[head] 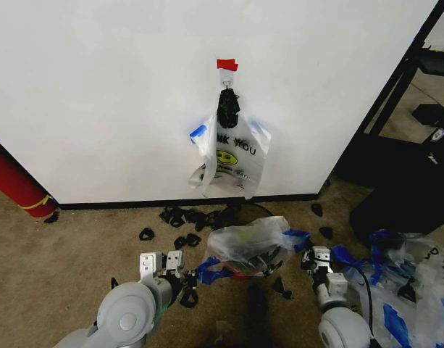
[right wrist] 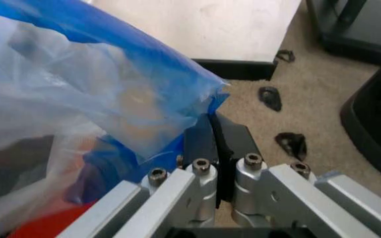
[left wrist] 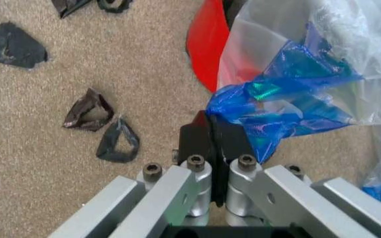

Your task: Pick up the garbage bag from the wall and place it over the trash bin.

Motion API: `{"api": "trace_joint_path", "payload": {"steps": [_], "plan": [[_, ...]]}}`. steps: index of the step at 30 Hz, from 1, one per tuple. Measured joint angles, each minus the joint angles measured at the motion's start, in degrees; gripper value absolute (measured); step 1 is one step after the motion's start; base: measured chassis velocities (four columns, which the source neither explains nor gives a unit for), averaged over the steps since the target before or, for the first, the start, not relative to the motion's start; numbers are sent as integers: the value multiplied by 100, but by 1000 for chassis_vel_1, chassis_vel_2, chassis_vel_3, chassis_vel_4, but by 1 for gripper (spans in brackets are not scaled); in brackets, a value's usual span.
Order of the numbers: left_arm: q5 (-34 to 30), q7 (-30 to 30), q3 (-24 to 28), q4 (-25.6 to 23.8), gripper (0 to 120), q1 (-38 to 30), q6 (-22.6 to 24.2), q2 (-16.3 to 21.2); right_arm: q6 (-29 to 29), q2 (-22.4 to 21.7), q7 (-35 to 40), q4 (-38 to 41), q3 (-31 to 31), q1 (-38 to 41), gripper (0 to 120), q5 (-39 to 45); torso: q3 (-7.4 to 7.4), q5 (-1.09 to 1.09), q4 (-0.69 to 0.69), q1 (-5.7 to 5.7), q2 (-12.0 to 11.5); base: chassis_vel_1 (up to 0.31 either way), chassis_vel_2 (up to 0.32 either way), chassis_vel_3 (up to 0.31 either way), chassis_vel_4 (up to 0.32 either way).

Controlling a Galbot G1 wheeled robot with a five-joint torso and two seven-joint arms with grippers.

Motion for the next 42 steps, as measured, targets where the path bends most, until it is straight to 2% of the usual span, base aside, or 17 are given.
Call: {"api": "trace_joint_path", "payload": {"steps": [15,24,28,32,33,34,37,40,42], "plan": [[722,133,223,607,0,-171,-356,-309,8,301,77,-939,-295,881,0,98,0,0,-1,0,0,0,0,0,0],[888,176,254,649,0,-95,-330,-361,46,381,62,-1181,-426,1211,0,160,0,0,0,0,0,0,0,0,0],[998,262,116,395,1,113,-317,-271,169,263,-74,-960,-360,998,0,172,-1,0,0,0,0,0,0,0,0],[1041,296,-168,-244,18,400,-210,-142,395,35,-153,-476,-204,518,16,-46,-1,1,-1,0,0,0,0,0,0],[1041,296,-168,-244,18,400,-210,-142,395,35,-153,-476,-204,518,16,-46,-1,1,-1,0,0,0,0,0,0],[1044,296,-208,-382,23,456,-175,-121,437,-5,-166,-372,-156,409,20,-98,-1,1,0,0,0,0,0,0,0],[1047,254,-348,-865,36,623,80,-54,722,-120,-285,-26,92,-56,33,-512,-1,0,-2,0,0,0,0,0,0],[1053,185,-458,-1209,48,852,257,1,1139,-205,-516,145,303,-473,45,-1021,-1,2,-2,-1,0,0,0,0,0],[1068,168,-478,-1286,51,930,283,9,1232,-212,-571,201,371,-581,48,-1120,-1,1,-1,-1,0,0,0,0,0]]}}
